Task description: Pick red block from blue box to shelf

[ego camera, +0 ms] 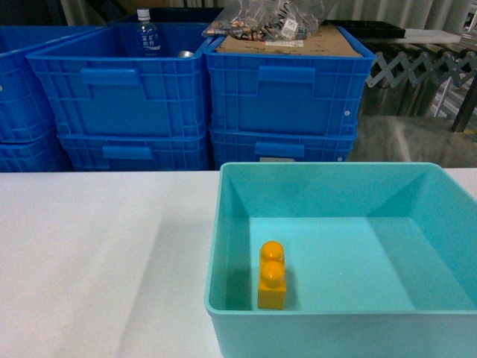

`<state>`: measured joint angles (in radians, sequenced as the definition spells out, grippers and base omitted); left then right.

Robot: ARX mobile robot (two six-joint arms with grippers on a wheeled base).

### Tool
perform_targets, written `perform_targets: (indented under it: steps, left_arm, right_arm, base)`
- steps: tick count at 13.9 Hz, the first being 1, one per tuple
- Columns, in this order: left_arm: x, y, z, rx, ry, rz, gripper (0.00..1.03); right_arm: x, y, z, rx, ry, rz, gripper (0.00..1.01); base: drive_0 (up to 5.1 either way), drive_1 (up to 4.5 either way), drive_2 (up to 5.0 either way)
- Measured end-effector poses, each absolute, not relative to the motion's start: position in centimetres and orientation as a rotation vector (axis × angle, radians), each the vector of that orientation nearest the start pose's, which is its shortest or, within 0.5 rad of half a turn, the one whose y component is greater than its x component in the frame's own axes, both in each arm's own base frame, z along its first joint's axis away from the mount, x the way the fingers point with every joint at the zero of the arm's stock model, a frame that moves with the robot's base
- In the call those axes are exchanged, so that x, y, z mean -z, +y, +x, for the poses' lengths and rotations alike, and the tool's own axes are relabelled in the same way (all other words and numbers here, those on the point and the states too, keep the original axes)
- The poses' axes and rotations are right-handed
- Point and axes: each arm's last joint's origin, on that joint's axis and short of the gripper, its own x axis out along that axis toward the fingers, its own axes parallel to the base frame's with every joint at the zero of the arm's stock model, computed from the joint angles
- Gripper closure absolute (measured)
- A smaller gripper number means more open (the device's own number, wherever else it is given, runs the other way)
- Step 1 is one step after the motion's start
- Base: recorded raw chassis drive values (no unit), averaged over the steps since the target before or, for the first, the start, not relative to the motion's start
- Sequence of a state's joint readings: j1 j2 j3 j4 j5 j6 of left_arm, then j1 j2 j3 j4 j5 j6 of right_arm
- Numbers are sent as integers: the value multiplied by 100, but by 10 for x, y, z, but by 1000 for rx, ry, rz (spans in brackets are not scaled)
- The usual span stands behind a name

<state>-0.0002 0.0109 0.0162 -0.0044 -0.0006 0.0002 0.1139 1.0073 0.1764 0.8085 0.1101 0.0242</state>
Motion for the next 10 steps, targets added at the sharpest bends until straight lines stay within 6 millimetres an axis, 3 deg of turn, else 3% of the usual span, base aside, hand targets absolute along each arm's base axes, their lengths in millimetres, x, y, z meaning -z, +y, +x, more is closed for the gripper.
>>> perform_targets:
  steps: [8, 10]
  left_arm:
    - [-168, 0, 97, 0, -1, 0, 5]
    - [-168, 0, 97, -2, -1, 0, 5]
  right_arm:
    - [-180, 10, 167, 9, 10, 23, 72]
    - [-176, -1, 157, 20, 14, 24, 72]
  base:
    - [0, 0, 0]
    - [0, 0, 0]
